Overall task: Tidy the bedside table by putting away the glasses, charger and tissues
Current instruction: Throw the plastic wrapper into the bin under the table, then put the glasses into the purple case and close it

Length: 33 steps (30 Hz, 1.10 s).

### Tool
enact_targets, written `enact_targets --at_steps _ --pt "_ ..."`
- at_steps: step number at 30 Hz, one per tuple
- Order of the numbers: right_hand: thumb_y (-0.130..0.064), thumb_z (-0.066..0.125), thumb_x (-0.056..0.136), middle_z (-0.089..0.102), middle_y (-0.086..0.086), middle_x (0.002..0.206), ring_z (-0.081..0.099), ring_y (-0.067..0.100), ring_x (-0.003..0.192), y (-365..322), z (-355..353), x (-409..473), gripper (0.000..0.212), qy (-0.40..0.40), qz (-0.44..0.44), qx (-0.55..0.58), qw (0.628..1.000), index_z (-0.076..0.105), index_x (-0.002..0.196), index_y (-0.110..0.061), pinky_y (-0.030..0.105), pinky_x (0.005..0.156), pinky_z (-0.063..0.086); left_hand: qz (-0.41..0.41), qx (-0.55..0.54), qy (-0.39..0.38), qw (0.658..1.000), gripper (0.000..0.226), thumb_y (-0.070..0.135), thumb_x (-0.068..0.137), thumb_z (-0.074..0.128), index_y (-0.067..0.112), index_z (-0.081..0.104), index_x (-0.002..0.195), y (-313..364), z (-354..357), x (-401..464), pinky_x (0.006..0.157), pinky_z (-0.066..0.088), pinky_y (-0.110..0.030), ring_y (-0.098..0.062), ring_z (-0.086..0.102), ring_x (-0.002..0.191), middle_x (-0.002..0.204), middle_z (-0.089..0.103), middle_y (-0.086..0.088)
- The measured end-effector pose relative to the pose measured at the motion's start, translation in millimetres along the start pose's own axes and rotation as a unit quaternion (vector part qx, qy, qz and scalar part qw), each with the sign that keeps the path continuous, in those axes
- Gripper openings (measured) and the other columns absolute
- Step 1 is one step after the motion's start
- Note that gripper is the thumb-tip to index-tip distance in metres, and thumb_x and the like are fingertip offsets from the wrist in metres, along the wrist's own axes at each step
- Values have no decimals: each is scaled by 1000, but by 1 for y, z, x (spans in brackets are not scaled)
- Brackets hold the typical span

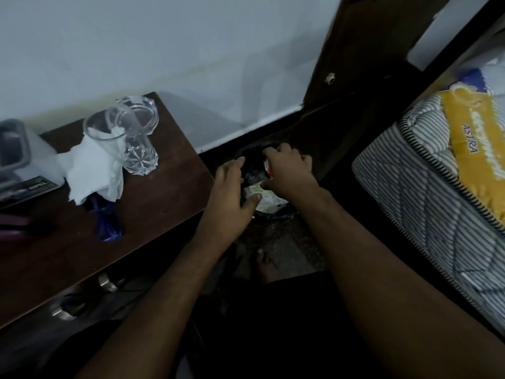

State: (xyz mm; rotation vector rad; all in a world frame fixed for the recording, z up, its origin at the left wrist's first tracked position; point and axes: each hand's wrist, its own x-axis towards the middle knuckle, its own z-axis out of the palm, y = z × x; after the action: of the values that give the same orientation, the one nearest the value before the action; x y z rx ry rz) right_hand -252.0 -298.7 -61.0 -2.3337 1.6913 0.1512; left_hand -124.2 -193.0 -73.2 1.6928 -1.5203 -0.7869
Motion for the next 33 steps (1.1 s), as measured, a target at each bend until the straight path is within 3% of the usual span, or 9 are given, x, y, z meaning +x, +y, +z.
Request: enact_targets --at_steps 2,6,10,15,20,25,30,33 --pt "-36 73 89 45 13 143 43 37 135 -11 -9 -7 66 16 -13 12 1000 43 145 -20 51 109 32 18 10 33 999 68 11 93 70 10 37 153 4 -9 -4 99 55 -46 -24 58 127 149 41 -10" --pt "-33 65 94 50 12 137 48 35 131 -41 -32 -30 47 86 -51 71 992 52 137 -19 49 107 33 44 32 103 993 54 11 92 69 8 50 142 13 -39 -23 89 52 -27 -19 64 112 135 51 -10" --pt "-30 62 96 56 10 128 55 33 122 -89 -46 -63 39 149 -132 138 970 58 133 -18 48 102 41 27 81 161 983 46 13 92 67 12 55 136 10 -80 -57 92 51 -34 -19 64 109 130 55 -8" --pt "-27 62 95 59 13 117 62 37 107 -161 -41 -91 29 137 -230 157 951 63 122 -14 48 91 51 -36 139 218 965 42 13 93 67 9 57 134 -15 -131 -118 92 50 -36 -20 61 107 127 58 -12" --pt "-26 61 97 63 11 121 64 33 109 -221 -35 -98 31 112 -270 162 942 63 126 -14 48 92 52 -113 160 244 950 50 17 91 70 8 53 138 -43 -179 -161 93 50 -36 -28 63 112 129 56 -13" --pt "-27 58 99 64 9 119 64 32 110 -273 -28 -98 28 103 -291 167 937 64 123 -14 47 90 53 -147 141 269 941 49 18 90 72 10 56 136 -63 -218 -175 93 53 -47 -31 66 109 127 57 -13" --pt "-27 55 99 64 9 113 63 34 104 -318 -14 -96 24 105 -330 131 929 64 118 -14 43 82 52 -177 140 298 927 50 22 89 73 10 58 134 -83 -248 -177 93 52 -40 -32 65 109 125 58 -15" --pt "-23 55 99 64 8 111 64 35 100 -337 -8 -93 21 121 -346 134 920 66 114 -15 42 78 52 -211 113 312 920 51 25 89 72 11 56 136 -92 -264 -177 94 54 -47 -35 64 112 129 56 -14"
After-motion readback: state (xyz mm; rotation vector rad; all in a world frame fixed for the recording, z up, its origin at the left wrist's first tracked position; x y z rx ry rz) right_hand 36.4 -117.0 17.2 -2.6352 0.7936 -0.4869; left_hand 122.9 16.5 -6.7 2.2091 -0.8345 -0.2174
